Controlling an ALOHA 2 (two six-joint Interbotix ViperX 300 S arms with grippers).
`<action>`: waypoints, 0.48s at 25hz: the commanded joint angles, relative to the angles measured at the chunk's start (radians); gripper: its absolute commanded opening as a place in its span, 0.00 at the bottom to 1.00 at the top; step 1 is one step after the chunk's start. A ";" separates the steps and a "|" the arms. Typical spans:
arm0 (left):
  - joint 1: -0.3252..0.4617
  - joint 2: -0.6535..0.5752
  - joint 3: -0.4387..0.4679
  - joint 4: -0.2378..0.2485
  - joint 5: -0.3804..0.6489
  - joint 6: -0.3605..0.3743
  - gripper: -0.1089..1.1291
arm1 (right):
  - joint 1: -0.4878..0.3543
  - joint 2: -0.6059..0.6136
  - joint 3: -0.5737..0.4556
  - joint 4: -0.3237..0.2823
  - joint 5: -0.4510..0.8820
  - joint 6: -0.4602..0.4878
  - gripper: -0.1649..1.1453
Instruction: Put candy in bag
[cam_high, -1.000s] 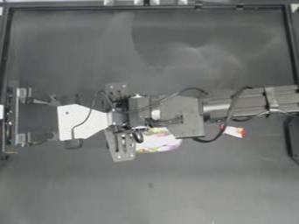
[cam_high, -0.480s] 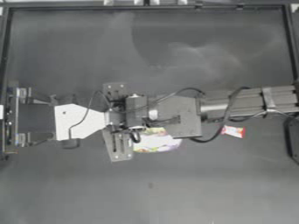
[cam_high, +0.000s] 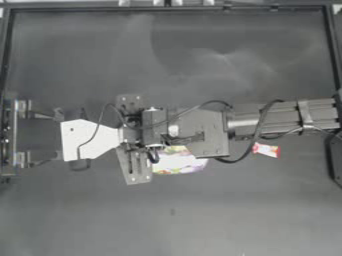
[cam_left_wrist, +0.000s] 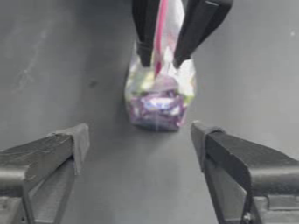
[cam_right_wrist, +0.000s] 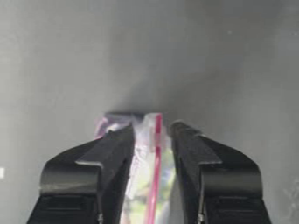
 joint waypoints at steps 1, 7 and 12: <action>0.000 0.005 -0.012 -0.002 -0.005 -0.002 0.89 | 0.002 -0.026 -0.031 0.000 0.003 -0.002 0.66; 0.002 0.008 -0.014 -0.003 -0.005 -0.002 0.89 | 0.003 -0.021 -0.031 -0.003 0.009 -0.003 0.62; 0.000 0.009 -0.014 -0.003 -0.005 -0.003 0.89 | 0.005 -0.021 -0.031 -0.011 0.015 -0.005 0.49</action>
